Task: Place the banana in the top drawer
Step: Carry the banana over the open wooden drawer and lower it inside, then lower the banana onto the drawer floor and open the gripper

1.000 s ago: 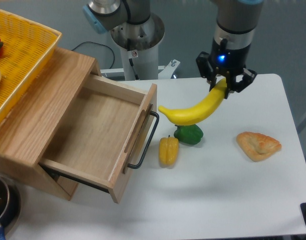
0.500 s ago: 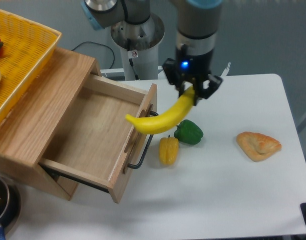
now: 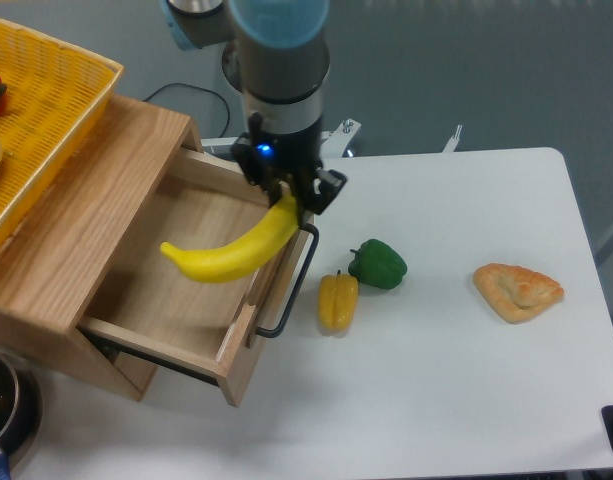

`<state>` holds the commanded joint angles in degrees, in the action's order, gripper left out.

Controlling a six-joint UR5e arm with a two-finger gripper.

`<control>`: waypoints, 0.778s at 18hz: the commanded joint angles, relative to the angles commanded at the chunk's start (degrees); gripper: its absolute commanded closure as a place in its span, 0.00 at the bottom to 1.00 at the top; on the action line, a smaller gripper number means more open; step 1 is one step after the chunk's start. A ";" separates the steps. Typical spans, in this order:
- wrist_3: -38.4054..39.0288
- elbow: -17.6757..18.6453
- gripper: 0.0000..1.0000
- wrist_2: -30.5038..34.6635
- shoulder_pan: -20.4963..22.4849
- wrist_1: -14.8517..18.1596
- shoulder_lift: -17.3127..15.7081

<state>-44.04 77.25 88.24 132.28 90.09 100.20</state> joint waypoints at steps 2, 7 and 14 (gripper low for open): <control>0.18 0.26 1.00 -0.09 -0.53 0.00 -0.09; 1.23 0.97 1.00 0.09 -1.50 -0.26 0.26; 1.76 1.50 0.98 0.18 -2.47 -0.35 1.84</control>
<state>-42.28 78.75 88.42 129.81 89.74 102.04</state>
